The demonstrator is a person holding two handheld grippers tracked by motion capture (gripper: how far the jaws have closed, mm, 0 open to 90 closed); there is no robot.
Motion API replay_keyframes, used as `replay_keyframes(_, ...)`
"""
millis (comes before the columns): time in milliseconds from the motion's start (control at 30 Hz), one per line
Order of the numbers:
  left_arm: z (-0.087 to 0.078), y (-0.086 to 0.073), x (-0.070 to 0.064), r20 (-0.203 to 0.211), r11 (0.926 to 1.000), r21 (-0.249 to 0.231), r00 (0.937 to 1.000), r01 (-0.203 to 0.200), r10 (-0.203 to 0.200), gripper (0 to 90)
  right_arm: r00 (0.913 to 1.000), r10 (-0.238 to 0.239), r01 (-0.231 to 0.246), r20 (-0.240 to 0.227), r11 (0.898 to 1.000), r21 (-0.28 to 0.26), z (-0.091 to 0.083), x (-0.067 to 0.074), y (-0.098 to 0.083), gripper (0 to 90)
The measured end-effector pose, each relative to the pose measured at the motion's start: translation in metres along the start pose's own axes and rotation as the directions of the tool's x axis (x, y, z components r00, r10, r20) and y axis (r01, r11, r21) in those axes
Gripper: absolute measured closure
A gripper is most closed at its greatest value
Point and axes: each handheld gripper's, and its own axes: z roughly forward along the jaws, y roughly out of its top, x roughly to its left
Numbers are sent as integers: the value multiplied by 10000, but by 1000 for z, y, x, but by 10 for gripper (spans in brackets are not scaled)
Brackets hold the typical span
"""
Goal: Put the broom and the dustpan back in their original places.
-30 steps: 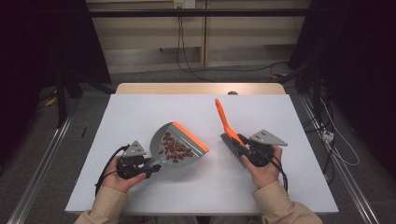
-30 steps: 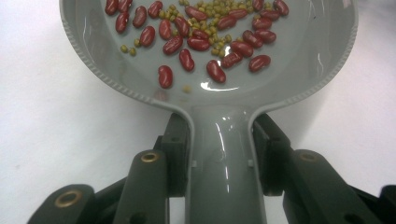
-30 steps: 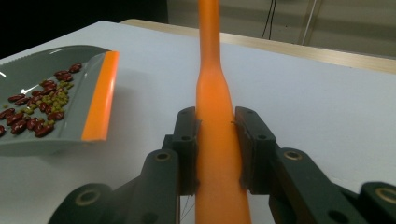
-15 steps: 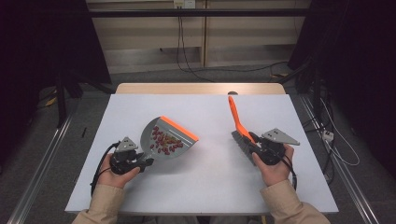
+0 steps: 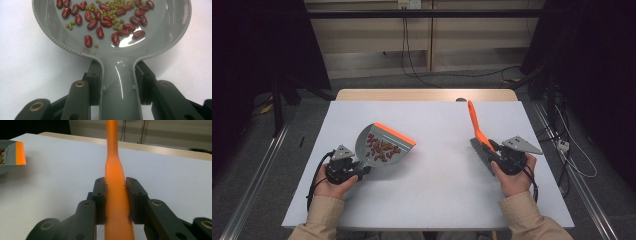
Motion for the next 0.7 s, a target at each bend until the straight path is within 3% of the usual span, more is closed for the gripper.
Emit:
replay_keyframes(367,3,-2,9,-458,9993,94,9983,368,-364,634,9996,96,-97,277,9999,28,-1,-11,-1,715)
replay_keyframes(700,5,-3,16,-884,9964,66,9926,846,-837,633,9982,249,-248,548,9997,-19,-4,-21,-1,715)
